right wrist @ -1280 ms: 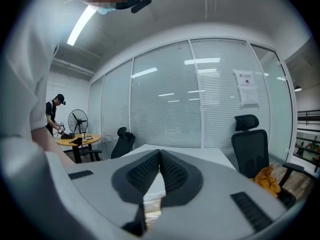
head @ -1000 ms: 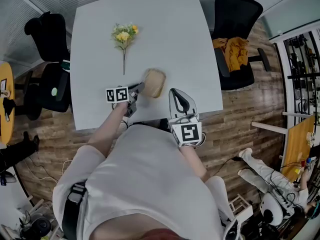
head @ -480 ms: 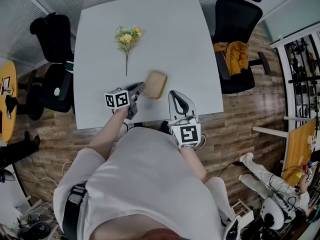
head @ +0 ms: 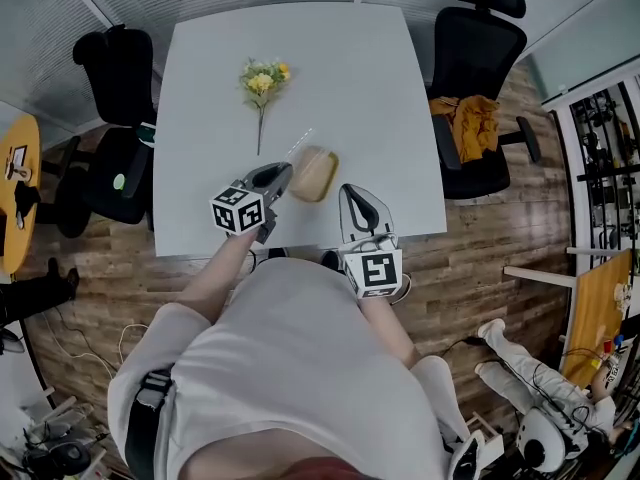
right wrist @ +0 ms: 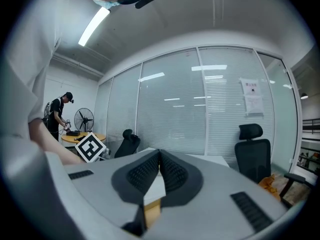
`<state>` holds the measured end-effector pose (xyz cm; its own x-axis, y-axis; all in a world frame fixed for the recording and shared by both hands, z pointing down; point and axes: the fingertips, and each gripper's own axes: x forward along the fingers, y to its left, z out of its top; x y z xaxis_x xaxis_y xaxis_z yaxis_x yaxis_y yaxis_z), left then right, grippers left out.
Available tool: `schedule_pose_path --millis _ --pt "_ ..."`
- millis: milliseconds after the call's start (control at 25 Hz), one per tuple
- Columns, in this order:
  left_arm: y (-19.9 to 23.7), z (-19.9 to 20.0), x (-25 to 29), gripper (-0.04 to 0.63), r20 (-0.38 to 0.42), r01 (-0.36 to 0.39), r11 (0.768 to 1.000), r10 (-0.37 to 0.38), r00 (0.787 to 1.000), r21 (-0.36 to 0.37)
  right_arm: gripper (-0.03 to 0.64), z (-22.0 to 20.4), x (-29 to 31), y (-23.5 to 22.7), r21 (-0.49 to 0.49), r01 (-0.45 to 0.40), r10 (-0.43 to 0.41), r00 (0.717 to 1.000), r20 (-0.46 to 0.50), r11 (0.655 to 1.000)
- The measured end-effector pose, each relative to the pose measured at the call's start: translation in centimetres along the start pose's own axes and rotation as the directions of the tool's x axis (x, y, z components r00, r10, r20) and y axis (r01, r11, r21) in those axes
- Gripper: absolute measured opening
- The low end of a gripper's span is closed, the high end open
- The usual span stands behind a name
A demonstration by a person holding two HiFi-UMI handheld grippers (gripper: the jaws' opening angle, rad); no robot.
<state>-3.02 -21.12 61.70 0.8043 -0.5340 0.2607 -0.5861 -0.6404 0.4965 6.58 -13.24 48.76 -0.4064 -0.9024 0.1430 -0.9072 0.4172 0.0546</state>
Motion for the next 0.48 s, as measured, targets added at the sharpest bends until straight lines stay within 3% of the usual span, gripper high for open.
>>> schedule_pose_path --millis 200,480 --pt "-1.5 2.3 -1.5 0.038 0.048 -0.081 0.984 0.074 0.996 0.157 0.009 0.6 -0.2 -0.2 0.002 0.003 -0.003 1.000 0.020 1.000" --pt "-2.7 5.5 -4.1 0.038 0.174 -0.214 0.937 0.170 0.970 0.278 0.009 1.0 -0.4 -0.9 0.020 0.022 -0.023 0.999 0.034 1.000"
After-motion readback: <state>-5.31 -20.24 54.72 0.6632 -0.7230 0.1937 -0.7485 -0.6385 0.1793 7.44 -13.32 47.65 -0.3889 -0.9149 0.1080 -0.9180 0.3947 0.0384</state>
